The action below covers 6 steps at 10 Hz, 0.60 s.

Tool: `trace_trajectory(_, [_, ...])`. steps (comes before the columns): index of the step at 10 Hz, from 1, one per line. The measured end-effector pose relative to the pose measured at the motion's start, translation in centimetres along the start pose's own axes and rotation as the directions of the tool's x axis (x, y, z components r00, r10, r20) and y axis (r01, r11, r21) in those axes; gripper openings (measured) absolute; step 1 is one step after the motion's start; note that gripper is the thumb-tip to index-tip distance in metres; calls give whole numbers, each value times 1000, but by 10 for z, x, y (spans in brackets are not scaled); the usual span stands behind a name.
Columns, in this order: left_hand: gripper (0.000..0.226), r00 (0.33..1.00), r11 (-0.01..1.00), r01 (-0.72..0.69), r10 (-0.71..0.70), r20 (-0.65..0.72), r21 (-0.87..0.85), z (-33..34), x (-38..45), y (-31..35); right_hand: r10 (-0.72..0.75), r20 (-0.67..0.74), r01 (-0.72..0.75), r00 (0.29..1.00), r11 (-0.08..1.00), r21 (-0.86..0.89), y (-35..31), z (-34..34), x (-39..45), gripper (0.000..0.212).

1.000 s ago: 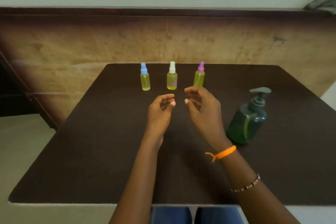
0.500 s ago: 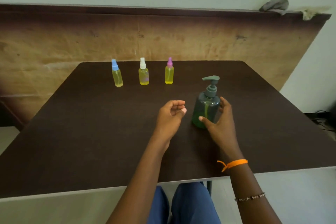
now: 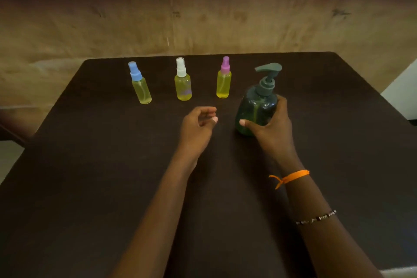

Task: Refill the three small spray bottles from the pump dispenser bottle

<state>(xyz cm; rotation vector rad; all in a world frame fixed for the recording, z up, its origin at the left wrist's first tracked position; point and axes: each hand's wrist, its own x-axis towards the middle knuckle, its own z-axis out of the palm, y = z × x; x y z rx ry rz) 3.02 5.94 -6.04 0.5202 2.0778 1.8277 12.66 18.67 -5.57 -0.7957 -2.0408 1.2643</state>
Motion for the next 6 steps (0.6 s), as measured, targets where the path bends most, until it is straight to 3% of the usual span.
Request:
trace_trajectory(5, [20, 988, 986, 154, -156, 20, 65, -17, 7, 44, 196, 88, -198, 977, 980, 7, -22, 12, 9, 93])
trace_trajectory(6, [20, 986, 982, 161, -157, -48, 101, -25, 3, 57, 174, -63, -178, 983, 982, -61, -29, 8, -13, 79])
